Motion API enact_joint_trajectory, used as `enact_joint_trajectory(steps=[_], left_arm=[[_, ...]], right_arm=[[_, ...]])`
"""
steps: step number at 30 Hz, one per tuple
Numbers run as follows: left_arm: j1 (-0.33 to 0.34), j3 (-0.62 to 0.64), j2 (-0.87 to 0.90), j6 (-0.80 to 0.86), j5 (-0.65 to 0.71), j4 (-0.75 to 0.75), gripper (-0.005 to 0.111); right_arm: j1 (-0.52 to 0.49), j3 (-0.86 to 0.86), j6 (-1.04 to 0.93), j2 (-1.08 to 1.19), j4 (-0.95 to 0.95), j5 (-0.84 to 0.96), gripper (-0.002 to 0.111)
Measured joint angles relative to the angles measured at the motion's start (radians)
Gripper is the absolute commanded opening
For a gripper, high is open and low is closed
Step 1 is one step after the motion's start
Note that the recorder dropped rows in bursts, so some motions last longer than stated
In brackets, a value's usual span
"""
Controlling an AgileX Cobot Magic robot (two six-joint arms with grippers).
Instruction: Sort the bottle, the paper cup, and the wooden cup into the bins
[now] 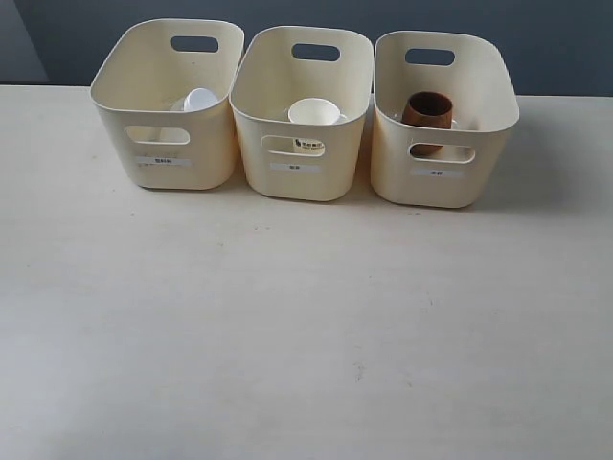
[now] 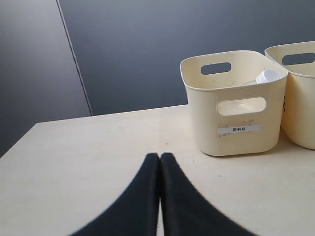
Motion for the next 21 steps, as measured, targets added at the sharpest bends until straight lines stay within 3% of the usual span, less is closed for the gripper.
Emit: enact_joint_trajectory(steps=[13, 21], left_arm=[[0.0, 0.0, 0.0, 0.0, 0.0, 0.0, 0.0], [0.0, 0.0, 0.0, 0.0, 0.0, 0.0, 0.0]], right_arm=[[0.0, 0.021, 0.084, -0.044, 0.036, -0.065, -0.001], [-0.126, 0.292, 0.158, -0.294, 0.042, -0.391, -0.001]])
